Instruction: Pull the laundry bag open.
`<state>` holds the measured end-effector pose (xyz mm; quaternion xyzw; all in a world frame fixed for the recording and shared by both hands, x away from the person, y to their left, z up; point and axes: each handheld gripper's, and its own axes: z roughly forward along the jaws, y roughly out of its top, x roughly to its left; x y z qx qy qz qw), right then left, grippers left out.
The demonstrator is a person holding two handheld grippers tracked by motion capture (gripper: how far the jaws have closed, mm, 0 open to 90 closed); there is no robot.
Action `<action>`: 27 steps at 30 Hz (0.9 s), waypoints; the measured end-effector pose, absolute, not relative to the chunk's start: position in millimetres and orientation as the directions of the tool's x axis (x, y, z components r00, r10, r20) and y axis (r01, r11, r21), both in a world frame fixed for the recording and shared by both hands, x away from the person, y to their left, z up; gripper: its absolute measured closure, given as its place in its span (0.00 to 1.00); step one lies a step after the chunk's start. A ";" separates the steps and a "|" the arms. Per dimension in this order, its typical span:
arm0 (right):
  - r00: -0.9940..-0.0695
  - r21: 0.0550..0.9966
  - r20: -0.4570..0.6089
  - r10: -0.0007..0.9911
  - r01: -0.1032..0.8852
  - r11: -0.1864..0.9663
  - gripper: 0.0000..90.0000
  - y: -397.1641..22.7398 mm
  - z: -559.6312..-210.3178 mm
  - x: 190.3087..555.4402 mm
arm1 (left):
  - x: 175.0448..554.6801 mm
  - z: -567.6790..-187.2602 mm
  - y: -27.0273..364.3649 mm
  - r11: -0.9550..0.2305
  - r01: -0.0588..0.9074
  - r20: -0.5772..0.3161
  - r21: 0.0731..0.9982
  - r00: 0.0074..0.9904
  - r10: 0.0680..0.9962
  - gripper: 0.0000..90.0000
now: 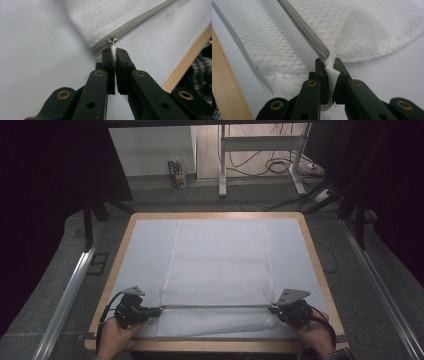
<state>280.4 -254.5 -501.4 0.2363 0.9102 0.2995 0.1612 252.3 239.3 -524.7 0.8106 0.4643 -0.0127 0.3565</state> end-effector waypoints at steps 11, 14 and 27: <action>-0.835 0.613 -0.135 0.534 0.353 0.707 0.94 -257.4 -502.4 280.8 | 251.1 -525.0 245.2 -0.298 0.783 -0.341 0.546 0.533 0.775 0.97; -0.842 0.613 -0.107 0.529 0.363 0.701 0.92 -258.9 -503.1 281.6 | 251.9 -526.2 247.4 -0.291 0.794 -0.374 0.534 0.530 0.761 0.97; -0.830 0.577 -0.057 0.555 0.426 0.697 0.51 -274.3 -505.6 273.4 | 245.5 -529.1 245.2 -0.315 0.782 -0.344 0.537 0.544 0.765 0.96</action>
